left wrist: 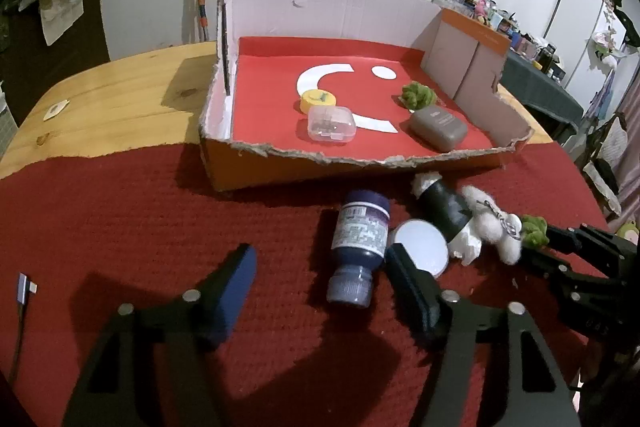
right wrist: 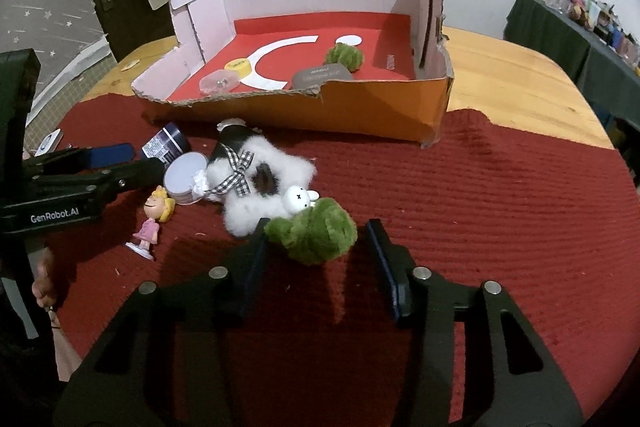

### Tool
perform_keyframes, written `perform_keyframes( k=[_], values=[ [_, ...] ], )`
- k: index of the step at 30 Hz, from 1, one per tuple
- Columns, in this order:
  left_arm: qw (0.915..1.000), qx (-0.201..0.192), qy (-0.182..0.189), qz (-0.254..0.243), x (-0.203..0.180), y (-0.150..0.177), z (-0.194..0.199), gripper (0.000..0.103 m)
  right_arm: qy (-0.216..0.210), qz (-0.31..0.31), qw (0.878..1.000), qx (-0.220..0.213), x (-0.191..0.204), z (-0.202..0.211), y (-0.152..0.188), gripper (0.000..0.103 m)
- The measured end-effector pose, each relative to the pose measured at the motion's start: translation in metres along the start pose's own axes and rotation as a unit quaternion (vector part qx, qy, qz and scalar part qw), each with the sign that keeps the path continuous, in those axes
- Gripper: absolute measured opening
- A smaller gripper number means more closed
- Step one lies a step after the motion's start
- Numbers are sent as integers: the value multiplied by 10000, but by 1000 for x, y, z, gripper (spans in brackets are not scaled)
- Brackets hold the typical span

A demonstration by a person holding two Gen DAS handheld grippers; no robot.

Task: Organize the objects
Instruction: 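Grasp the dark blue bottle with the left tool while the right grasps another green plush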

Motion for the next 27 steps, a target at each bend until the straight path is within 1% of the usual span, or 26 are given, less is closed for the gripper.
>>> perform_keyframes(
  k=[2, 4, 9, 10, 12, 19, 27],
  values=[
    [10000, -4, 4, -10, -1, -1, -1, 64, -38, 16, 10000, -3, 1, 0, 0, 36],
    [10000, -6, 27, -29, -2, -2, -1, 60, -54, 30, 10000, 1, 2, 1, -1, 34],
    [9998, 4, 167, -56, -8, -3, -1, 42, -53, 87, 9999, -9, 4, 2, 0, 33],
    [9998, 6, 193, -67, -9, -3, -1, 40, -55, 88, 9999, -16, 4, 3, 0, 33],
    [9996, 22, 262, -97, -12, -2, 0, 29, -51, 92, 9999, -43, 3, 6, -1, 33],
    [9998, -37, 212, -57, -9, 0, 8, 29, -64, 154, 9996, -218, 8, 20, -7, 33],
    [9993, -282, 253, -33, -7, -2, 32, 29, -164, 305, 9982, -484, 23, 37, -25, 33]
  ],
)
Point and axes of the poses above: each gripper's, at about its wrist camera, not at the fingertips, and z roughly against the way its jaws point, x to its left, y to its underside, the point moved 10 cm from there along -z, roughly the way its jaws point, and after that the axes turned 13 degrees about x, right-handed, at the moved point
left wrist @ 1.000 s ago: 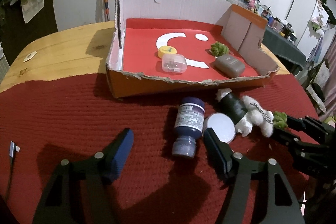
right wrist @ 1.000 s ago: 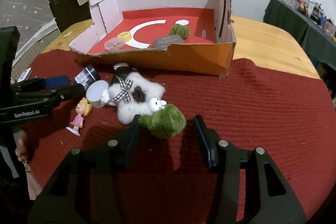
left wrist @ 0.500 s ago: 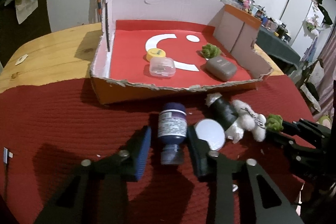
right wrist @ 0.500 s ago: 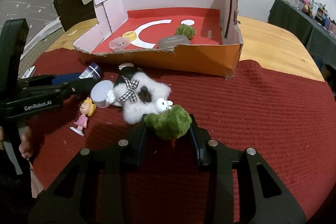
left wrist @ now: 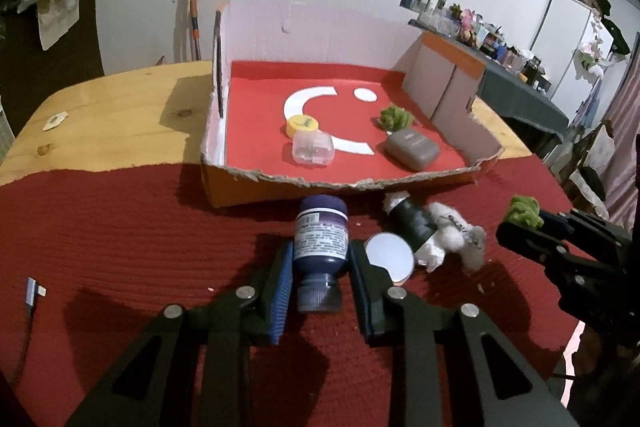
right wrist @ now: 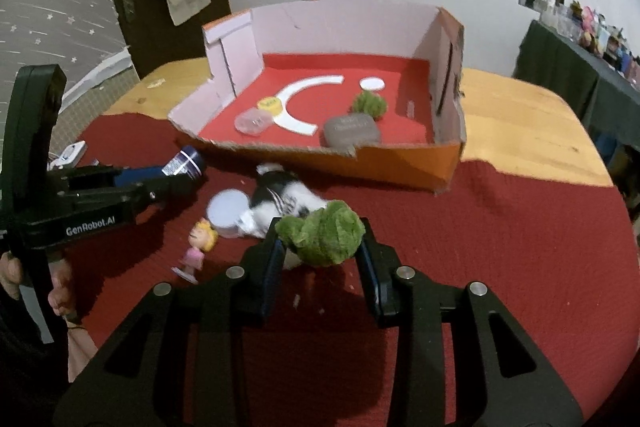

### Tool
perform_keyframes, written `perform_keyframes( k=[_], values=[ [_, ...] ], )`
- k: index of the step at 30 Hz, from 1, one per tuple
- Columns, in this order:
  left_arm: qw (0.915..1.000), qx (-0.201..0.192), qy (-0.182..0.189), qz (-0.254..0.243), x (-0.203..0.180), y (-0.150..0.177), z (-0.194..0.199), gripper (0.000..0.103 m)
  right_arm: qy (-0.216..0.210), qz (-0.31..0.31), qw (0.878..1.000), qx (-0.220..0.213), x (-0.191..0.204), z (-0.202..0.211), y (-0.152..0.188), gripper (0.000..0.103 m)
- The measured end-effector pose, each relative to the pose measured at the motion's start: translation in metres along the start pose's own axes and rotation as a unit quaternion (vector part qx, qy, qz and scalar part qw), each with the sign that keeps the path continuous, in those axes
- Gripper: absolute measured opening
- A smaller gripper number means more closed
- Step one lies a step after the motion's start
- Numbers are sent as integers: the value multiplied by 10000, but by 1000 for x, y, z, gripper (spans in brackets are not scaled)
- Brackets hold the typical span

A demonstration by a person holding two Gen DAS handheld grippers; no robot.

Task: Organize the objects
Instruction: 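Grasp the dark blue bottle with the left tool while the right grasps another green plush, then carry the dark blue bottle and green plush up and over into the cardboard box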

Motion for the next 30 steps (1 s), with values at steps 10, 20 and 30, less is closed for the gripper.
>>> perform_keyframes(
  k=[10, 20, 30],
  values=[
    [9999, -156, 6, -38, -2, -2, 15, 29, -112, 87, 9998, -108, 12, 1, -12, 33],
    [9997, -244, 28, -90, -6, -7, 22, 29, -173, 57, 9998, -114, 11, 1, -15, 33],
    [9992, -339, -47, -206, -10, -22, 28, 29, -263, 99, 9994, -176, 10, 4, -30, 33]
  ],
)
Point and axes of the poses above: each gripper's, at about its wrist camera, not at the fingertips, and z roughly against the way its jaws point, x to its left, y to its underside, the point moved 10 cm from there along -z, roughly the way its jaws point, and after that the axes turned 13 degrees about x, right-handed, at the moved point
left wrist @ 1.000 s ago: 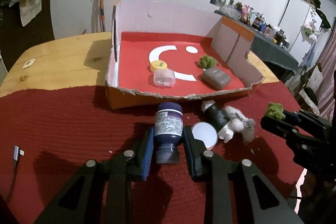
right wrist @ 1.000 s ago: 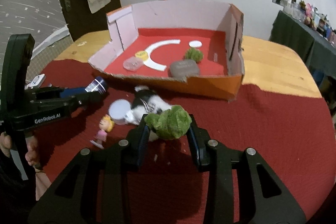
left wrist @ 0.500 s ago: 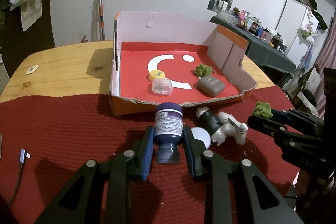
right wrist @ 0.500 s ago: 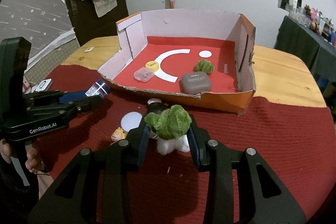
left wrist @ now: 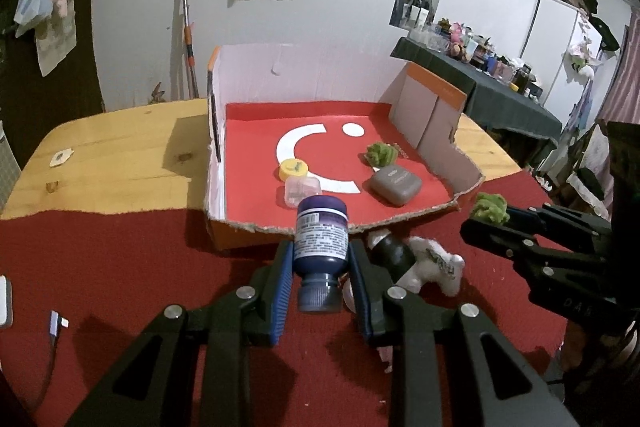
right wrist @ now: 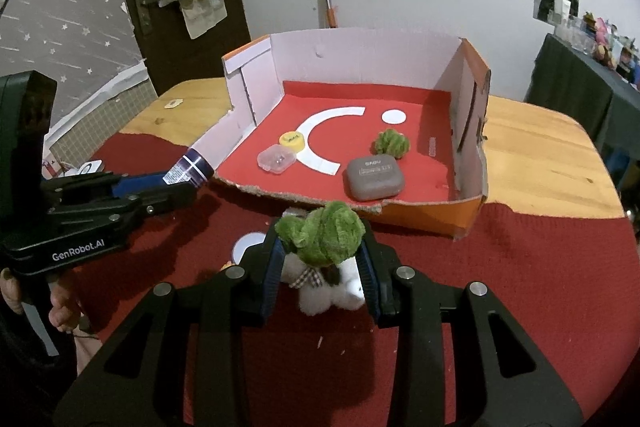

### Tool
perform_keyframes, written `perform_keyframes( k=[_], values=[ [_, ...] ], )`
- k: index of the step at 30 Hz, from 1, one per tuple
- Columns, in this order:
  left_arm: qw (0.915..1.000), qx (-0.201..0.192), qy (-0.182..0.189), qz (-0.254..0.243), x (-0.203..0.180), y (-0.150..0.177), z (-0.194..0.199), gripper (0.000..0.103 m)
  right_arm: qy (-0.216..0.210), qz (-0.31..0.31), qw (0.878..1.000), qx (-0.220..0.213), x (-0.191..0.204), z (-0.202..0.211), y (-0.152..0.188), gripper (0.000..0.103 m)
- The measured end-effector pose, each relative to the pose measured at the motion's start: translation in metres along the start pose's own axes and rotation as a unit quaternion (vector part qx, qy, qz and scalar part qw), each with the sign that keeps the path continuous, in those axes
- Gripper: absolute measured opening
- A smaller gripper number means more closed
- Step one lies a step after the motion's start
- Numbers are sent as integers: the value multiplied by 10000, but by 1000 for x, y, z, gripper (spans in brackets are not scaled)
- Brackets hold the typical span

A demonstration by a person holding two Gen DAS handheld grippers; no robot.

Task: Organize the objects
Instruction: 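Carry the dark blue bottle and green plush up and over into the cardboard box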

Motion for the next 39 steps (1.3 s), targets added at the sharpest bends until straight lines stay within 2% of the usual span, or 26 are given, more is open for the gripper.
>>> perform_keyframes(
  k=[19, 34, 39],
  values=[
    [9996, 204, -49, -180, -4, -26, -14, 29, -283, 69, 9994, 181, -5, -16, -30, 33],
    [9967, 757, 151, -234, -3, -34, -52, 29, -843, 15, 9931, 813, -6, -58, -43, 33],
    [9947, 972, 220, -271, -2, -34, -65, 29, -862, 48, 9912, 1008, -6, -70, -43, 33]
  ],
)
Point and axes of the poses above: each gripper's, at about its wrist camera, not at the fingertips, and z roughly against the way its jaws point, x to its left, y to its underside, the point moved 10 cm from there along -z, roughly the way its jaws point, and after that the axes turned 13 degrees about x, right-handed, at the moved point
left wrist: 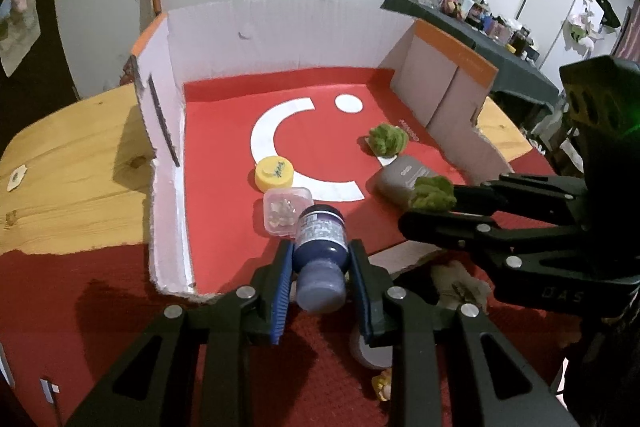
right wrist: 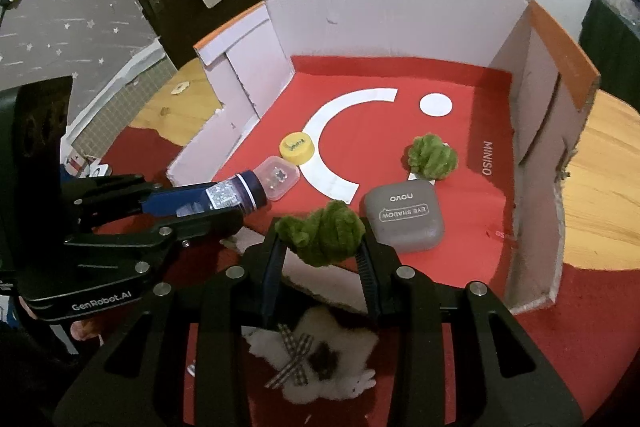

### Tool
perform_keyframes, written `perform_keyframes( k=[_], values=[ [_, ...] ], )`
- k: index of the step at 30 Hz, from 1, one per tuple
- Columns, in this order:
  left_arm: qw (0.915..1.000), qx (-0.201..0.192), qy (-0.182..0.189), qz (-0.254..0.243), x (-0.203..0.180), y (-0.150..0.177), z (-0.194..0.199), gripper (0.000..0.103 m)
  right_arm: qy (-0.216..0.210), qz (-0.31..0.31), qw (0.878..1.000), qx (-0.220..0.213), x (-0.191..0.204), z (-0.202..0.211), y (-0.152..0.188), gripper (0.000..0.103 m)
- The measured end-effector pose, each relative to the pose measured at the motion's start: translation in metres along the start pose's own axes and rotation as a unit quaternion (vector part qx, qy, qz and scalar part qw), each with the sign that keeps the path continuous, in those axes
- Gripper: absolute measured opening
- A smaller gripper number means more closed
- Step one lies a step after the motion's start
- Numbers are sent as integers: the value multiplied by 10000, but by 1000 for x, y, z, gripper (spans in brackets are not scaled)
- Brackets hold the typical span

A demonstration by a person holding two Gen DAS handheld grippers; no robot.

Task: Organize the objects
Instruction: 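Carry the dark blue bottle and green plush up and over into the cardboard box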

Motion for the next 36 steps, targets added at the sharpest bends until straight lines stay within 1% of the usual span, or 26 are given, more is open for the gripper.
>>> perform_keyframes(
  k=[4, 9, 11, 18, 23, 26, 32, 36],
  values=[
    [9999, 118, 49, 8, 2, -1, -9, 29, 20, 21, 9999, 167, -2, -8, -1, 33],
    [9999, 142, 87, 8, 2, -4, -12, 29, 11, 34, 9995, 309, -4, -16, -3, 33],
    [9999, 150, 47, 14, 4, -4, -13, 29, -18, 31, 9993, 373, -4, -19, -3, 33],
    [9996, 248, 73, 139, 10, -9, -18, 29, -160, 22, 9979, 629, -6, -25, -4, 33],
    [9994, 299, 78, 158, 11, -11, -19, 29, -403, -60, 9948, 935, -8, -25, -1, 33],
    [9993, 315, 90, 186, 12, -12, -20, 29, -382, -5, 9938, 1043, -7, -26, 2, 33],
    [9993, 298, -164, 133, 12, -10, -18, 29, -401, -91, 9937, 1039, -8, -21, 1, 33],
    [9993, 317, -150, 148, 12, -11, -19, 29, -552, -193, 9924, 1078, -11, -22, 1, 33]
  ],
)
Point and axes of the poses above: each gripper's, at about its wrist camera, not at the fingertips, and z roughly against the way its jaws point, x to its left, y to its underside, the point moved 10 cm from there along -z, roughly the way its jaws point, and after that the axes turned 13 degrees about x, right-handed, at the moved point
